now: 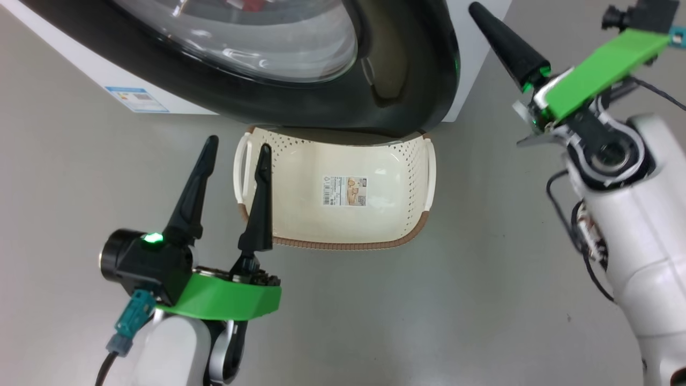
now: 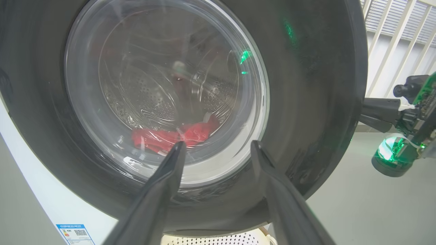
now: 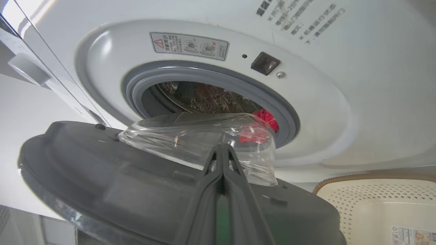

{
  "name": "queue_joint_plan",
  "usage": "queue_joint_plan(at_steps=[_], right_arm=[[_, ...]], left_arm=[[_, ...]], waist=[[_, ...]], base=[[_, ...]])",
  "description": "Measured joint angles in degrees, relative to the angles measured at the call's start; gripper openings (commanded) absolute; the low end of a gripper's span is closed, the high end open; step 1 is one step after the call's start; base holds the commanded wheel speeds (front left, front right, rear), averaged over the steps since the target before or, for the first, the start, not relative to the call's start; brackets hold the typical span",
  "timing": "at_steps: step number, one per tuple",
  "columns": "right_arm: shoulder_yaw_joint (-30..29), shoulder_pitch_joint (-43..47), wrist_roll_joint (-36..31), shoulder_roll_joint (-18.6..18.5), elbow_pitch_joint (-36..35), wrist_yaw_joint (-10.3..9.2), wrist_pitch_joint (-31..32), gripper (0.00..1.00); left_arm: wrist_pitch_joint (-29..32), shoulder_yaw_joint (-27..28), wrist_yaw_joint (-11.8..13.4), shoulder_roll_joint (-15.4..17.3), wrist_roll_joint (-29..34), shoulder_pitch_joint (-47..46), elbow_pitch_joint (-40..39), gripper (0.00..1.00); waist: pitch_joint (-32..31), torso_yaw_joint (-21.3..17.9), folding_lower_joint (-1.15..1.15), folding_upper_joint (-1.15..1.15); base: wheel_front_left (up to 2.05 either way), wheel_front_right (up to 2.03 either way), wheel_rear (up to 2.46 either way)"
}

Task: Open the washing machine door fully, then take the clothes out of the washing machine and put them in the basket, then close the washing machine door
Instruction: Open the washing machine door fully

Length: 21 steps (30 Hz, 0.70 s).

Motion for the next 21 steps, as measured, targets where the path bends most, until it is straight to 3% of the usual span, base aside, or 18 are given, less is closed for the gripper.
queue_joint_plan(at_steps=[5, 10, 21], right_arm=[[-0.9, -3.5, 9.9, 0.6, 3.6, -0.01, 12.1, 0.0], [-1.0, -5.9, 15.5, 0.6, 6.5, -0.01, 19.5, 0.0], [1.7, -7.7, 15.7, -1.1, 6.7, -0.01, 23.1, 0.0]], left_arm=[[0.0, -0.3, 0.1, 0.0, -0.4, 0.0, 0.1, 1.0], [0.0, -0.3, 0.1, 0.0, -0.4, 0.0, 0.4, 1.0], [0.0, -0.3, 0.2, 0.0, -0.7, 0.0, 0.6, 1.0]], waist=[[-0.1, 0.4, 0.0, 0.0], [-0.3, 0.3, 0.0, 0.0], [-0.4, 0.6, 0.0, 0.0]], base=[[0.0, 0.0, 0.0], [0.0, 0.0, 0.0], [0.0, 0.0, 0.0]])
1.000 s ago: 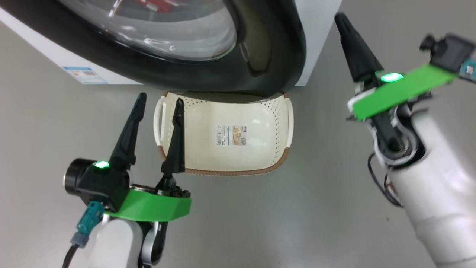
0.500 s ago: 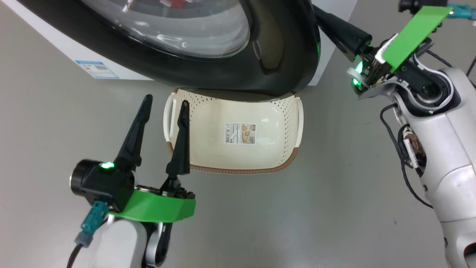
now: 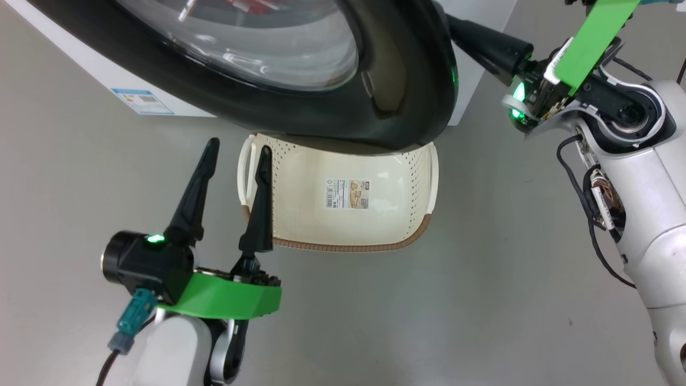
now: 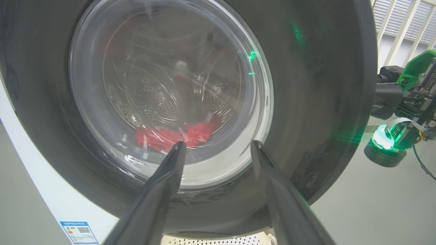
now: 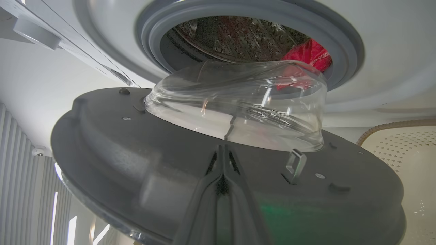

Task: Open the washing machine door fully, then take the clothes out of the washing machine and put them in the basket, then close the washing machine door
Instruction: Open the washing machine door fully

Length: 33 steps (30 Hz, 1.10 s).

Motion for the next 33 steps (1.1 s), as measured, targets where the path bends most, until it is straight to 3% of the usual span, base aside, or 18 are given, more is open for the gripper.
queue_joint_plan(at_steps=[17, 33], right_arm=[[4.4, 6.9, -1.5, 0.3, -3.3, 0.0, 0.9, 0.0], [6.8, 13.7, -1.5, 1.1, -4.9, -0.01, 1.1, 0.0]], left_arm=[[0.0, 0.8, 0.5, 0.0, -0.1, 2.5, 1.3, 1.0], [0.0, 0.8, 2.1, 0.0, -1.7, 5.2, 3.2, 1.0]], waist=[[-5.2, 1.7, 0.0, 0.0], [-11.1, 6.0, 0.0, 0.0]], base=[[0.0, 0.0, 0.0], [0.0, 0.0, 0.0]])
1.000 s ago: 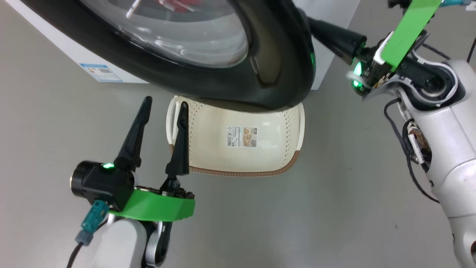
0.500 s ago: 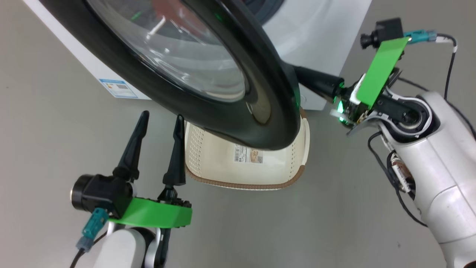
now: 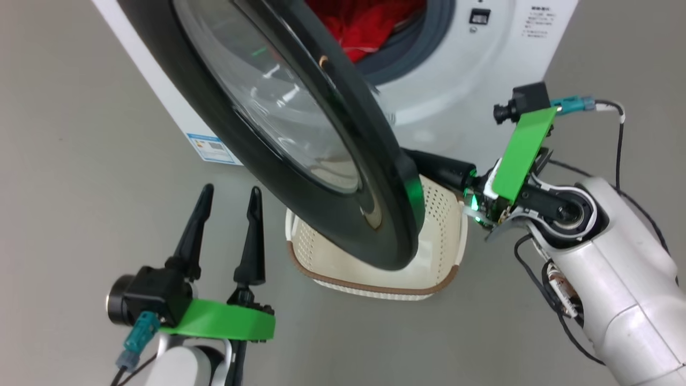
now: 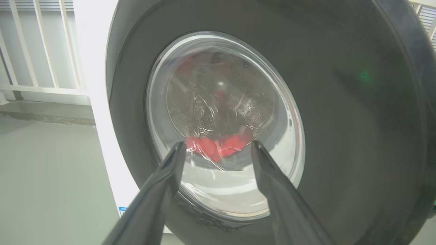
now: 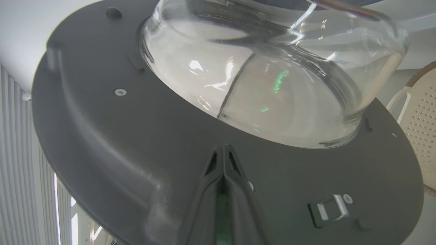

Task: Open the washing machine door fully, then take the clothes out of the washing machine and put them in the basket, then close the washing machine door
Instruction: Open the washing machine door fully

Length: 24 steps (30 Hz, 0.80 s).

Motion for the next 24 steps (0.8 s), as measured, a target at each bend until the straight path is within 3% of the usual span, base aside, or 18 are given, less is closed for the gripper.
queue_joint_plan(at_steps=[24], right_arm=[[4.2, 5.9, 1.7, 2.3, -1.4, 0.0, 2.0, 0.0]], left_arm=[[0.0, -0.1, 0.3, 0.1, -1.4, 4.5, 3.2, 1.0]], waist=[[-7.0, 9.0, 0.0, 0.0]], base=[[0.0, 0.0, 0.0]])
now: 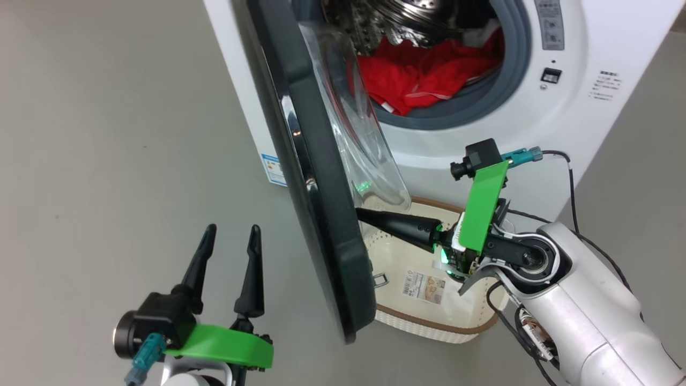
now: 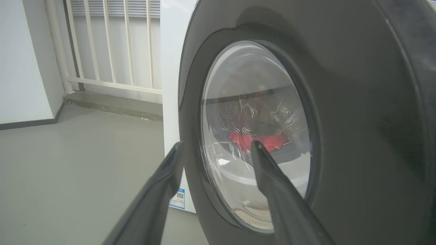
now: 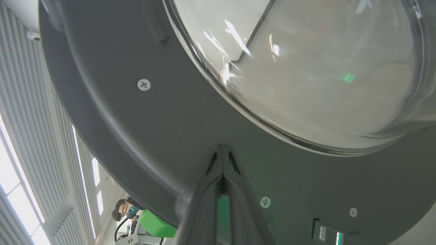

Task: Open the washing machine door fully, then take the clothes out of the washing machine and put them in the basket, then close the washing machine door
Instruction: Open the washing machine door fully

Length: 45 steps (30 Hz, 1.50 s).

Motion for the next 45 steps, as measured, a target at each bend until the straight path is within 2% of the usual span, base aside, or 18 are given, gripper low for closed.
queue_joint_plan(at_steps=[16, 29, 30, 31, 32, 33, 35, 45], right_arm=[[2.3, 1.2, 0.4, 1.0, 1.3, 0.0, 0.0, 0.0], [4.6, 1.2, -0.5, 2.2, 3.1, 0.0, -2.2, 0.0], [4.5, 1.3, -0.8, 2.2, 3.2, 0.0, -2.8, 0.06], [4.4, 1.4, -1.1, 2.2, 3.3, 0.0, -3.6, 0.31], [4.3, 1.6, -1.3, 2.2, 3.4, 0.0, -4.4, 0.73], [4.2, 1.8, -1.8, 2.2, 3.4, 0.01, -5.2, 1.0], [4.1, 2.3, -3.6, 1.9, 3.2, 0.01, -6.9, 1.0], [7.6, 6.1, -21.5, -4.3, -2.2, 0.01, -22.6, 1.0]], left_arm=[[0.1, -0.7, 0.0, 0.7, -0.6, 2.2, 0.2, 1.0], [0.6, -0.6, 0.5, 1.6, -1.1, 3.4, -0.4, 1.0], [0.6, -0.7, 0.5, 1.7, -1.2, 3.4, -0.4, 1.0], [0.6, -0.7, 0.5, 1.8, -1.3, 3.5, -0.4, 1.0], [0.6, -0.7, 0.5, 1.9, -1.4, 3.5, -0.4, 1.0], [0.6, -0.7, 0.5, 2.1, -1.5, 3.5, -0.4, 1.0], [0.6, -0.6, 0.5, 2.3, -1.5, 4.0, -0.6, 1.0], [0.6, -0.2, 1.5, 3.0, -1.6, 4.7, -1.6, 1.0]], waist=[[-2.6, 5.8, 0.0, 0.0], [-3.6, 6.0, 0.0, 0.0], [-3.8, 6.0, 0.0, 0.0], [-3.9, 5.9, 0.0, 0.0], [-4.0, 5.8, 0.0, 0.0], [-4.1, 5.7, 0.0, 0.0], [-4.2, 5.2, 0.0, 0.0], [-4.1, 1.7, 0.0, 0.0]], base=[[0.0, 0.0, 0.0], [0.0, 0.0, 0.0], [0.0, 0.0, 0.0], [0.0, 0.0, 0.0], [0.0, 0.0, 0.0], [0.0, 0.0, 0.0], [0.0, 0.0, 0.0], [0.0, 0.0, 0.0]])
